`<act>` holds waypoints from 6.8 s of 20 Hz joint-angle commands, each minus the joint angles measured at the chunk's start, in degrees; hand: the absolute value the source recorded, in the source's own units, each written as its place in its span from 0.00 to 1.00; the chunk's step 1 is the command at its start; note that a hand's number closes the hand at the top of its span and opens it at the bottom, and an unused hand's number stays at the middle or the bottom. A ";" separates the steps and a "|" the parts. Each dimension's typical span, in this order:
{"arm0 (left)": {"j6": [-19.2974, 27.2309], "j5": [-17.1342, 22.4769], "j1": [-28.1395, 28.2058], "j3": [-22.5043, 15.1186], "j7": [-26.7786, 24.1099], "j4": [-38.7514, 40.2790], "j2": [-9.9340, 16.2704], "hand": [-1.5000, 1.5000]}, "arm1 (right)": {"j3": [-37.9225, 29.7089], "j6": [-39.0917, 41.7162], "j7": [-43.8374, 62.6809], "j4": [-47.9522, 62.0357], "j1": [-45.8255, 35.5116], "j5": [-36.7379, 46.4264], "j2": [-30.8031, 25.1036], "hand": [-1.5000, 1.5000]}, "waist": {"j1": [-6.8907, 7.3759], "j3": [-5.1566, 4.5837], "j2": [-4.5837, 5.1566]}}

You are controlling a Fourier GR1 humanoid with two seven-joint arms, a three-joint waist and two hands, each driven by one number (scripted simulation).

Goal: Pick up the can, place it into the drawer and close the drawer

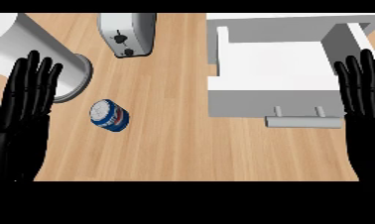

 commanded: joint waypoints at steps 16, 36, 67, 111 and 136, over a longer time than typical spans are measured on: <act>-2.41 8.49 7.55 10.30 22.51 -7.49 5.63 0.00 | -8.09 -1.87 10.23 1.58 8.37 -3.69 -0.11 0.00 | -1.45 -4.12 -0.62; -3.50 23.23 10.96 19.86 29.31 -10.40 0.78 0.00 | -23.05 13.80 4.88 -3.18 23.29 -20.02 -2.78 0.00 | -1.76 -4.15 -0.68; -0.23 11.32 1.46 14.34 9.17 24.82 -4.59 0.00 | -37.24 26.38 9.04 -2.71 23.77 -28.80 -2.27 0.00 | -1.86 -4.15 -0.60; -9.27 17.81 -16.45 21.47 -24.76 81.57 0.83 1.00 | -43.14 34.09 12.47 -4.17 21.56 -27.89 4.91 0.00 | -1.89 -4.14 -0.56; -1.88 21.69 -19.60 7.08 -10.89 54.73 -5.61 1.00 | -41.34 28.26 17.27 -12.54 25.27 -32.66 5.13 0.00 | -1.68 -4.12 -0.73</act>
